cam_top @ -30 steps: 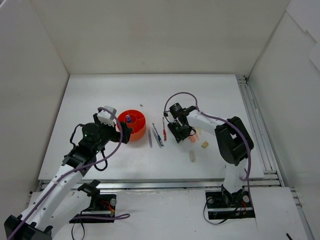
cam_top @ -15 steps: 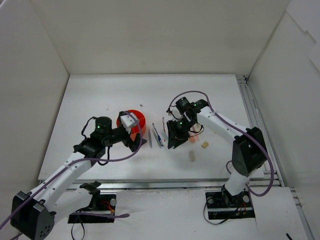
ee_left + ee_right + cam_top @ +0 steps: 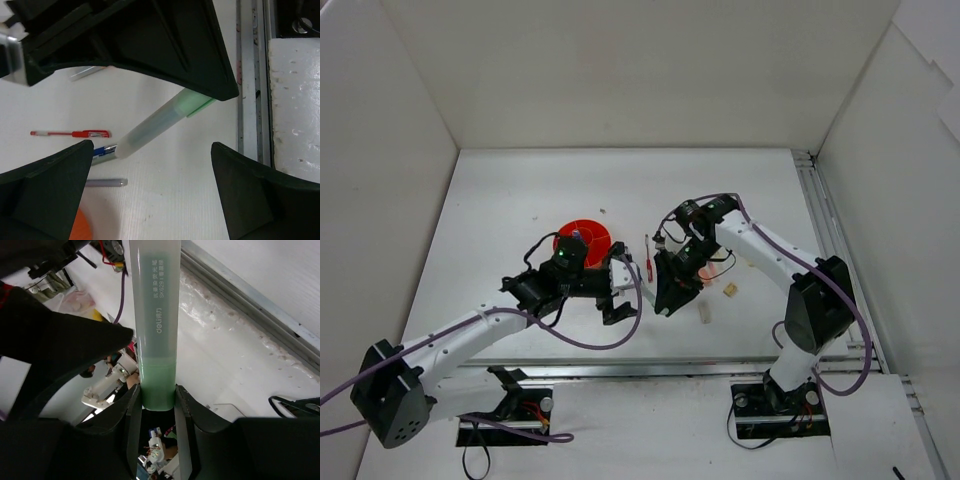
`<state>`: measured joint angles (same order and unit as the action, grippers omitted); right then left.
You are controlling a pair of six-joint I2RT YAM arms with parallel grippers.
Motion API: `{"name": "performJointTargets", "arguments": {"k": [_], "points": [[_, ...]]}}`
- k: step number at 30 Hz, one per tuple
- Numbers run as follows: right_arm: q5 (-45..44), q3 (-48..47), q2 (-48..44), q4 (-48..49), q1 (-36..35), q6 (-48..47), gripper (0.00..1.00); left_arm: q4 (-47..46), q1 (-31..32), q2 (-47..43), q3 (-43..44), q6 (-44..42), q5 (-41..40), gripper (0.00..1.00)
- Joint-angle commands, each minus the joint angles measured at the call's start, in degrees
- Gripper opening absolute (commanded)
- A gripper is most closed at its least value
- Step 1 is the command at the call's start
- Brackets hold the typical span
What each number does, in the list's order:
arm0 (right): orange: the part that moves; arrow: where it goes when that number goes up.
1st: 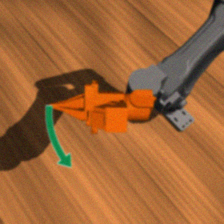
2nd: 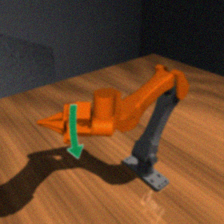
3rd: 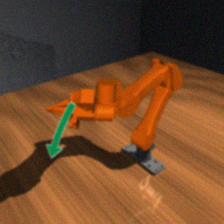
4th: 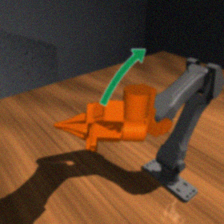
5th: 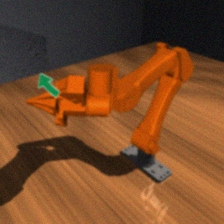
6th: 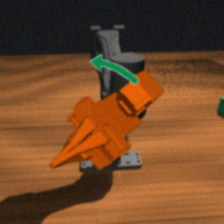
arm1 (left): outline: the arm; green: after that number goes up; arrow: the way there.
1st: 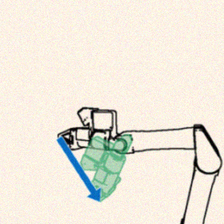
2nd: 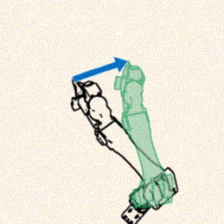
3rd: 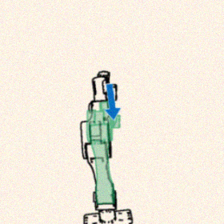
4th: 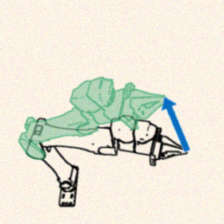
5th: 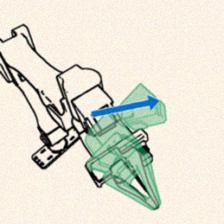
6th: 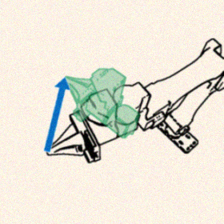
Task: Sort the stationery into containers
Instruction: Pick up the stationery from the center of the board.
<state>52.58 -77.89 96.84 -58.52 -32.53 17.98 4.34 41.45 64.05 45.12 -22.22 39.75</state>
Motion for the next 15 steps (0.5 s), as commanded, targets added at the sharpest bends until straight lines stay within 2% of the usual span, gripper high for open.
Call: {"name": "performJointTargets", "arguments": {"k": [1,4,9,12,15], "points": [[4.9,-3.5,-1.65,-5.11,0.37,-0.4,0.12,-0.04,1.96,2.73,4.7,-6.25,3.15,0.99],[4.9,-4.46,-1.48,-5.46,0.54,-0.31,0.13,1.02,3.89,5.19,6.64,-7.05,2.09,0.98],[4.38,-4.29,-0.86,-5.9,0.54,-0.66,0.13,0.59,5.04,6.79,8.66,-7.05,3.32,0.87],[3.41,-4.47,-0.42,-5.9,0.72,-0.49,0.13,-0.03,5.57,6.61,9.1,-6.87,3.76,0.73],[3.67,-4.9,0.36,-5.73,0.72,-0.31,0.13,0.32,6.71,6.79,9.19,-7.22,3.76,0.55]]}}
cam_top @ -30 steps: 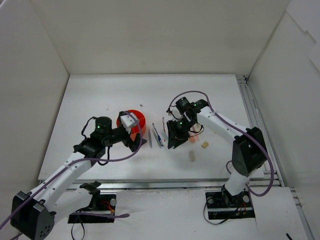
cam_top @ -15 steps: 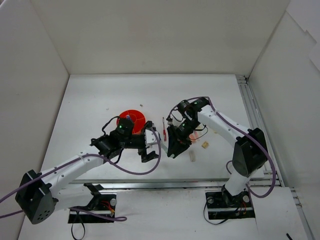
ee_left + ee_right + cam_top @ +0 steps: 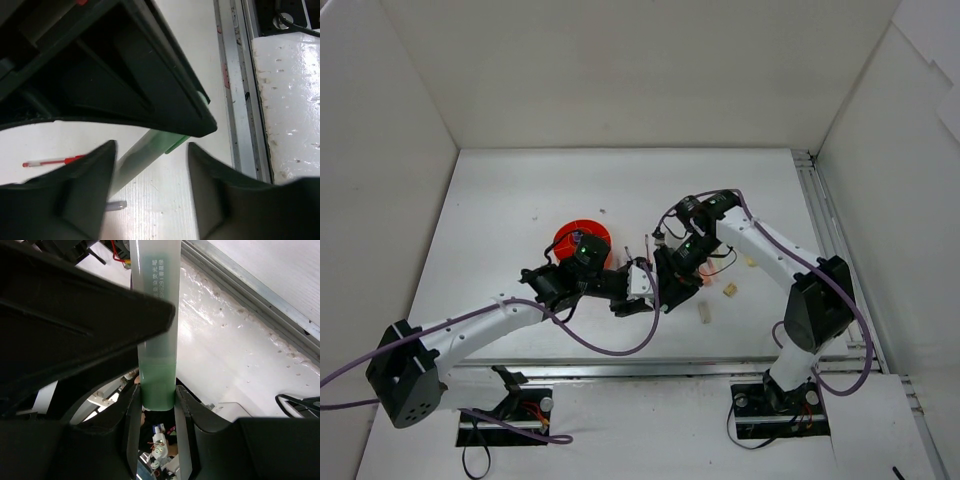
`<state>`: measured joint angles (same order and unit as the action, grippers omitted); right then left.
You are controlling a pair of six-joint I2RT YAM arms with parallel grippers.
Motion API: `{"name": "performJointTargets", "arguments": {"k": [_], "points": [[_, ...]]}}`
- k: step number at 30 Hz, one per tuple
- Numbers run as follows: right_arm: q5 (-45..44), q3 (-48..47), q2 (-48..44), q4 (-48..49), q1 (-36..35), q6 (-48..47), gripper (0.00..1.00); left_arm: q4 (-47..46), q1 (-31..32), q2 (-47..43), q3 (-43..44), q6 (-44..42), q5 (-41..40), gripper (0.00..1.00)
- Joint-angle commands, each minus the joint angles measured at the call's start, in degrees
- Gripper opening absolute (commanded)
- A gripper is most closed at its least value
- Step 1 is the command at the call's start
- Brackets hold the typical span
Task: Sort the stationery into containers
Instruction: Pick up the stationery from the center of the board, then place the stationery in the storage box.
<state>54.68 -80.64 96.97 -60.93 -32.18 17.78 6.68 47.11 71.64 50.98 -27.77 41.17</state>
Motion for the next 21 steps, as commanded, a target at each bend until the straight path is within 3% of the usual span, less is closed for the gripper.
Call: {"name": "performJointTargets", "arguments": {"k": [1,6,8,9,12,14,16,18,19,20,21], "points": [[2.1,-2.59,0.5,-2.97,0.45,0.23,0.13,-2.54,1.05,-0.8,3.16,-1.5,2.25,0.47],[3.42,-4.61,1.91,-0.51,0.45,1.99,0.13,-2.81,1.05,0.08,3.33,-1.06,1.72,0.26],[3.33,-4.96,2.0,-0.51,0.37,2.43,0.13,-2.81,1.05,0.17,3.34,-0.97,1.55,0.23],[3.33,-5.05,2.0,-0.51,0.37,2.52,0.14,-3.07,1.05,0.17,3.34,-0.8,1.63,0.12],[2.98,-5.05,1.56,-0.16,0.37,2.87,0.19,-4.12,1.05,-0.09,2.99,-0.71,1.2,0.0],[2.81,-4.96,1.3,0.19,0.46,3.22,0.23,-5.26,1.05,-0.53,2.63,0.17,0.41,0.0],[2.45,-4.96,1.21,0.28,0.54,3.14,0.32,-6.24,1.05,-0.79,2.02,0.87,0.41,0.0],[2.1,-5.49,1.03,0.46,0.45,2.88,0.51,-8.86,1.05,-1.23,1.49,1.92,-0.38,0.0],[1.93,-6.1,0.86,0.72,0.37,2.7,0.65,-9.31,1.05,-1.32,1.4,2.45,-0.82,0.0],[1.49,-6.8,0.24,0.9,0.45,2.52,0.97,-9.84,1.05,-1.58,1.14,2.72,-2.04,0.0],[-1.21,-8.55,-0.11,1.33,0.54,3.04,0.98,-10.62,1.05,-1.59,0.7,3.85,-2.67,0.0]]}}
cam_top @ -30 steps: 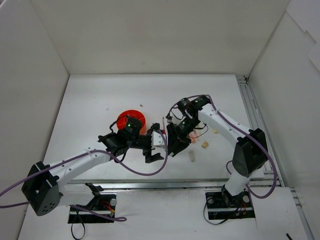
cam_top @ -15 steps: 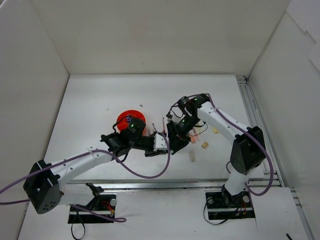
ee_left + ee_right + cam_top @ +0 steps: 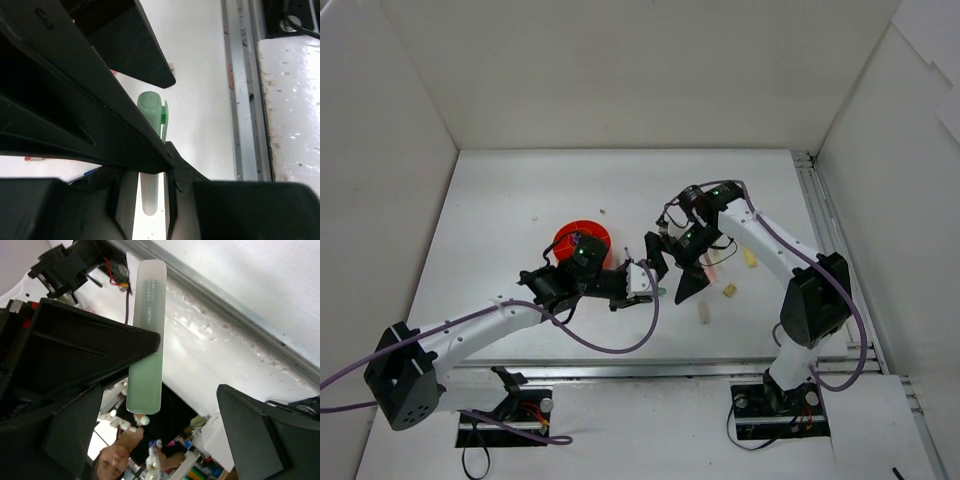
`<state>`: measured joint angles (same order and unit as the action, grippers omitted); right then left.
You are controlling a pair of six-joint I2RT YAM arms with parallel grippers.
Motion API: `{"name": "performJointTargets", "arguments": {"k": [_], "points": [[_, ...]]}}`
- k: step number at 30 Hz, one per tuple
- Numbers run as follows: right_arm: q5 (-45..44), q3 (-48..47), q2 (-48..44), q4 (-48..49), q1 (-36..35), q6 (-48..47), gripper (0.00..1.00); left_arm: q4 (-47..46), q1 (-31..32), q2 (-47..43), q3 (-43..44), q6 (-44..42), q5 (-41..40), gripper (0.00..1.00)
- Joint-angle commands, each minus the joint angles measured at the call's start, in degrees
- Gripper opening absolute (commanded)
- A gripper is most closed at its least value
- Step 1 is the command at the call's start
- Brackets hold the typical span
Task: Sort the stationery into containers
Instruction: Place the stationery in the storage box.
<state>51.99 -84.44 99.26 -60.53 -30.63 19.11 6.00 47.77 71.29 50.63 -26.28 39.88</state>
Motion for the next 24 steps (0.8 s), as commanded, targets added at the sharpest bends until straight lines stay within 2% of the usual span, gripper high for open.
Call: {"name": "performJointTargets", "arguments": {"k": [1,5,7,8,9,10,11,12,15,18,20,22,24], "points": [[-0.46,-5.9,-2.84,1.03,-1.01,1.72,0.98,-10.39,0.4,-1.41,0.87,2.99,-1.9,0.0],[-12.06,-10.47,-6.09,2.17,0.92,3.73,0.98,-13.11,-3.89,-3.34,-0.97,8.43,-3.92,0.0],[-21.1,-10.65,-9.78,5.15,1.62,5.93,0.98,-16.1,-5.83,-4.92,-3.08,13.86,-6.38,0.0],[-24.27,-10.48,-12.66,6.12,2.67,6.63,0.98,-17.33,-6.89,-7.02,-4.04,16.24,-11.79,0.0],[-31.7,-9.17,-14.26,8.56,3.03,8.38,0.98,-20.12,-9.34,-8.26,-6.14,18.79,-14.71,0.0],[-36.38,-8.2,-15.75,9.72,3.56,9.53,0.98,-21.46,-10.58,-9.49,-7.03,24.29,-18.22,0.0],[-40.87,-6.8,-19.16,11.04,3.48,10.93,0.98,-22.51,-11.9,-12.02,-7.73,28.61,-27.22,0.0],[-49.87,-3.04,-21.11,14.18,3.56,13.47,0.98,-23.39,-15.04,-13.27,-8.96,30.92,-30.18,0.0],[-64.49,6.26,-28.49,21.48,3.56,17.87,0.98,-22.53,-18.49,-17.92,-9.76,39.19,-42.13,0.0],[-73.48,12.27,-33.77,25.62,3.74,19.38,0.98,-23.83,-20.87,-21.97,-11.16,44.9,-53.12,0.0],[-76.32,13.69,-35.18,26.6,3.65,19.3,0.98,-24.02,-22.98,-22.33,-11.35,46.66,-59.7,0.0],[-78.26,14.4,-35.72,27.05,3.82,18.42,0.98,-23.58,-24.64,-20.41,-10.73,50.0,-62.45,0.0],[-78.88,14.31,-35.28,27.22,3.74,17.19,0.98,-25.59,-27.19,-18.3,-9.94,49.58,-60.55,0.0]]}}
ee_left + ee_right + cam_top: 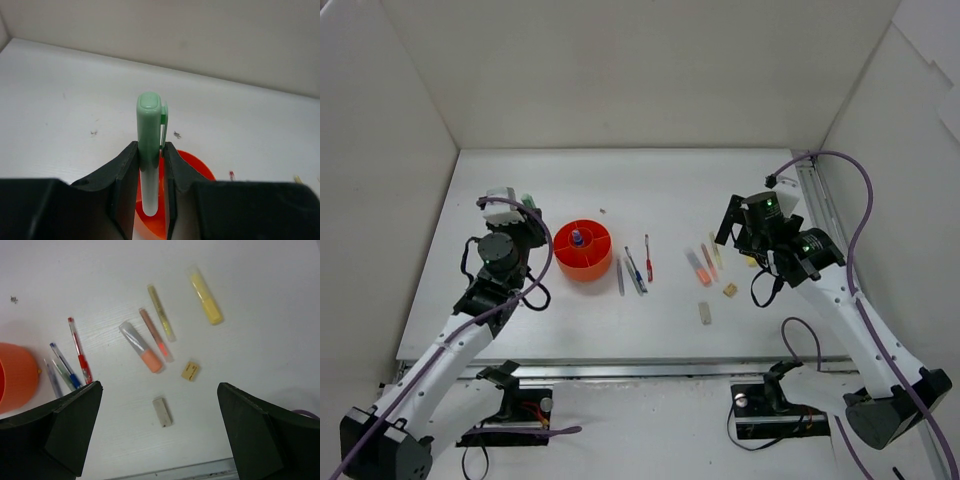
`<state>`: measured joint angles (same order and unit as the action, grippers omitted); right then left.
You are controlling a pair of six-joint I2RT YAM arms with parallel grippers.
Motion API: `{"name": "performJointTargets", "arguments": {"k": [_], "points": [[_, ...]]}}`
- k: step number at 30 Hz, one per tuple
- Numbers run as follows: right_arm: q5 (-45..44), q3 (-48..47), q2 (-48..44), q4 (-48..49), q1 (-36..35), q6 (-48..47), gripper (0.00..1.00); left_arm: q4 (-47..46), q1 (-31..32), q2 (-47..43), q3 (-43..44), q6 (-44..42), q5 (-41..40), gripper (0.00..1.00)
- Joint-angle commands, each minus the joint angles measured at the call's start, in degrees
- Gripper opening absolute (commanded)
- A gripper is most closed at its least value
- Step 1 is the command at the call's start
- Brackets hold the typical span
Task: Sort the stationery into containers
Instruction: Place the stationery in the storage box.
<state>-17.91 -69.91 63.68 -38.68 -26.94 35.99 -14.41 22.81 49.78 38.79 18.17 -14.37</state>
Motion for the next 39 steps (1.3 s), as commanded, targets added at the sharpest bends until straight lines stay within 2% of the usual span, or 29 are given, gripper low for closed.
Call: {"name": "performJointTargets", "arguments": {"k": [1,4,6,7,8,11,15,17,25,28,33,39], "points": [[-9.07,-0.31,0.57,5.37,0.22,-0.12,0.98,-6.23,-3.46,5.66,2.0,4.68,-3.93,0.0],[-8.02,-0.93,1.62,5.45,0.13,-1.62,0.98,-13.96,-5.57,10.32,1.29,2.31,-0.23,0.0],[-7.23,-1.02,1.97,5.45,0.13,-2.5,0.98,-17.22,-8.56,12.35,1.55,2.04,6.09,0.0],[-7.14,-1.02,1.97,5.54,0.13,-2.85,0.98,-17.83,-9.53,14.1,1.73,1.52,11.85,0.0],[-7.14,-1.11,2.24,5.54,0.05,-3.72,0.98,-19.58,-10.15,14.81,1.73,0.99,13.65,0.0],[-6.26,-1.11,2.5,5.63,0.22,-6.0,0.98,-20.83,-12.26,16.92,2.17,-2.6,24.52,0.0],[-5.2,-0.32,3.55,5.63,0.48,-7.42,0.98,-17.4,-14.89,19.21,3.84,-7.36,36.85,0.0],[-5.12,-0.05,4.43,5.63,0.57,-8.12,0.98,-20.45,-15.6,20.0,2.53,-8.85,43.86,0.0],[-3.89,0.04,5.05,5.89,0.66,-9.36,0.98,-20.83,-16.66,25.71,4.19,-10.79,49.69,0.0],[-3.8,0.3,4.96,5.89,0.66,-9.53,0.98,-24.42,-17.18,28.34,4.02,-10.27,51.8,0.0],[-2.75,0.47,5.14,6.07,0.57,-9.97,0.98,-27.34,-17.18,33.62,5.24,-9.03,52.25,0.0],[-3.45,1.27,4.26,6.24,0.75,-10.59,0.98,-27.16,-17.18,34.16,5.69,-9.21,52.52,0.0]]}}
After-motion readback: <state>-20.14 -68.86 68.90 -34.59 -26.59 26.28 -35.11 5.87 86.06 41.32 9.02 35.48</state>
